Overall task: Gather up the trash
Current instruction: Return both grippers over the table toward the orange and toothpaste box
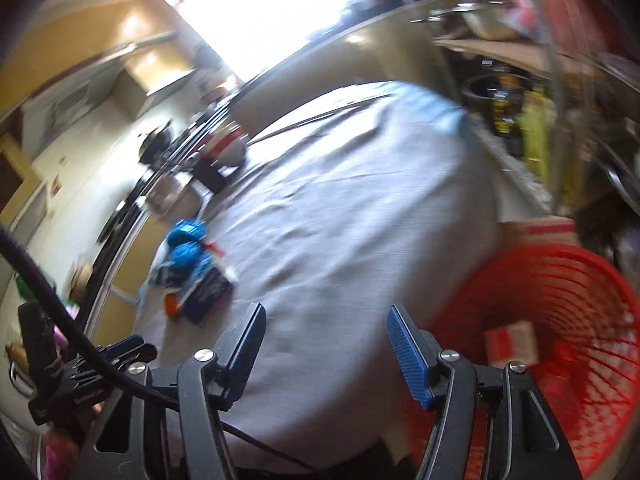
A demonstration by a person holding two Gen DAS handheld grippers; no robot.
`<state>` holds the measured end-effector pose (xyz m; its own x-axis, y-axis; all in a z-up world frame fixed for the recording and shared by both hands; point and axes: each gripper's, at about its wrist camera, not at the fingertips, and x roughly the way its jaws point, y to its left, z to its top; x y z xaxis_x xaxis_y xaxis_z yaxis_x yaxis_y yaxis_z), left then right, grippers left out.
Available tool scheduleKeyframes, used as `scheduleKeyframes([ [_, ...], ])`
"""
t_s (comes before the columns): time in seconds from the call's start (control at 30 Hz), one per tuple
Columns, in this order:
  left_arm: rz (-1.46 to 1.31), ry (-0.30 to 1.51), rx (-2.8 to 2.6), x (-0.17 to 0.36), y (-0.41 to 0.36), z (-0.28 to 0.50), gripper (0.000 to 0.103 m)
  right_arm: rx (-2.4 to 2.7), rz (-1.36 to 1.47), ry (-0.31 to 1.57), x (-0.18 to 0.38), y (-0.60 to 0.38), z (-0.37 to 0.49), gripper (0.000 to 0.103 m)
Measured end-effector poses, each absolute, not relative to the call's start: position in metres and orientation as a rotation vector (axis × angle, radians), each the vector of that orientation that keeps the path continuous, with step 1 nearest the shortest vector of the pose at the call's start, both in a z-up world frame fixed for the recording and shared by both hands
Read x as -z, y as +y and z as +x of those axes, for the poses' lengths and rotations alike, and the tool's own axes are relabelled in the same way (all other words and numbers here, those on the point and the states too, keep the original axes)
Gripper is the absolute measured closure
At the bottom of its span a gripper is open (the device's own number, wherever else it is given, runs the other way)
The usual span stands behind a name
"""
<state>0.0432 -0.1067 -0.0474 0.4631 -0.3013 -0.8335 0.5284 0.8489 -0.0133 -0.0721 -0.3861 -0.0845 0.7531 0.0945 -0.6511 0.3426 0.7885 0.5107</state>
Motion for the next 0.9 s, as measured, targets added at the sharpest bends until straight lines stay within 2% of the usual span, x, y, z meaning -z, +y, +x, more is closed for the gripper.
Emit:
scheduleKeyframes([
  [0.43,0.050,1.002,0.315,0.056,0.013,0.084,0.041,-0.053,0.500,0.828,0.084,-0.276,0.000,0.036],
  [0.57,0.009,0.989,0.315,0.050,0.021,0.091,0.041,-0.074,0.485,0.855,0.091,-0.264,0.004,0.036],
  [0.67,-0.006,0.982,0.314,0.048,0.024,0.094,0.035,-0.078,0.487,0.871,0.094,-0.259,0.010,0.036],
  [0.9,-0.033,0.989,0.314,0.053,0.024,0.102,0.035,-0.040,0.455,0.911,0.093,-0.246,0.043,0.036],
])
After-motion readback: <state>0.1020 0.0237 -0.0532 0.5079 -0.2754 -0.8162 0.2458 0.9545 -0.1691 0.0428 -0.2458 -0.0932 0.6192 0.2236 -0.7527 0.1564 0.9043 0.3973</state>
